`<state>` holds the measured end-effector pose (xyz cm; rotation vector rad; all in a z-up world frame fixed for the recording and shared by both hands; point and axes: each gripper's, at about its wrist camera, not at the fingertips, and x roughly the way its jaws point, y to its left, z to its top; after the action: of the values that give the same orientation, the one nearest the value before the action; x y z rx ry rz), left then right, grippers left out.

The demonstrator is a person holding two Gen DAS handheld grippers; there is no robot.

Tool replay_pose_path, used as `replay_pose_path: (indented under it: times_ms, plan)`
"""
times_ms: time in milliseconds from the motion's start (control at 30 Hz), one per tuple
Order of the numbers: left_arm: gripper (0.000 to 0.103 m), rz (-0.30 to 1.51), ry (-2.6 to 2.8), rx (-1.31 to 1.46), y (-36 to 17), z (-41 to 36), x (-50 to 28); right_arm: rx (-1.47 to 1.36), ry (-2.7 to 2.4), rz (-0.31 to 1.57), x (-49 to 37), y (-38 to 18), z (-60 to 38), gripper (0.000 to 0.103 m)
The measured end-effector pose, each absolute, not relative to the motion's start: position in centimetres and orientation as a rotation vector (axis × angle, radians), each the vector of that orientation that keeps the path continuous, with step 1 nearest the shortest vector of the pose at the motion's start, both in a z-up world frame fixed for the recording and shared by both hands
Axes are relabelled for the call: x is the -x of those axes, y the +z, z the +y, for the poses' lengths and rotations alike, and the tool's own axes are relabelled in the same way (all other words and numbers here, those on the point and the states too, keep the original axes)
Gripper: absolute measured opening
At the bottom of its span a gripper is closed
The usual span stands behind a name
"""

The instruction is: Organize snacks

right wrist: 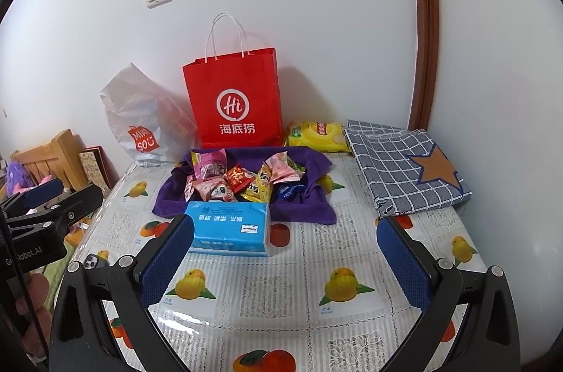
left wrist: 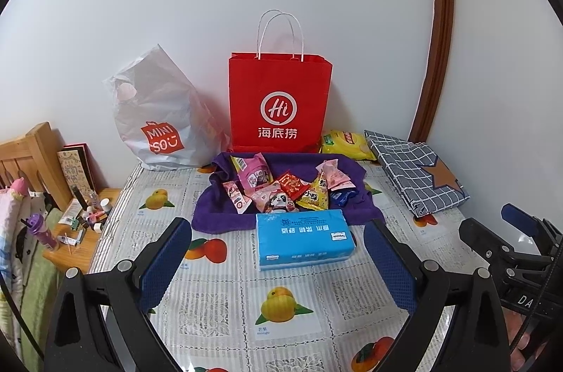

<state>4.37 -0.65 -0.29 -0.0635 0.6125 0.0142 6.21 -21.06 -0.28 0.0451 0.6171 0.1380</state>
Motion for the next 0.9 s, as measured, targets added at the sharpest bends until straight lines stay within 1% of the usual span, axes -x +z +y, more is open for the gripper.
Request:
replay_pose_path:
  times_ms: [900]
  plan:
    - [0.099,0.598,0.028,0.066,0.16,-0.2,-4.11,-0.053,0.138,0.607,-5.93,-0.16,-21.16,0.102]
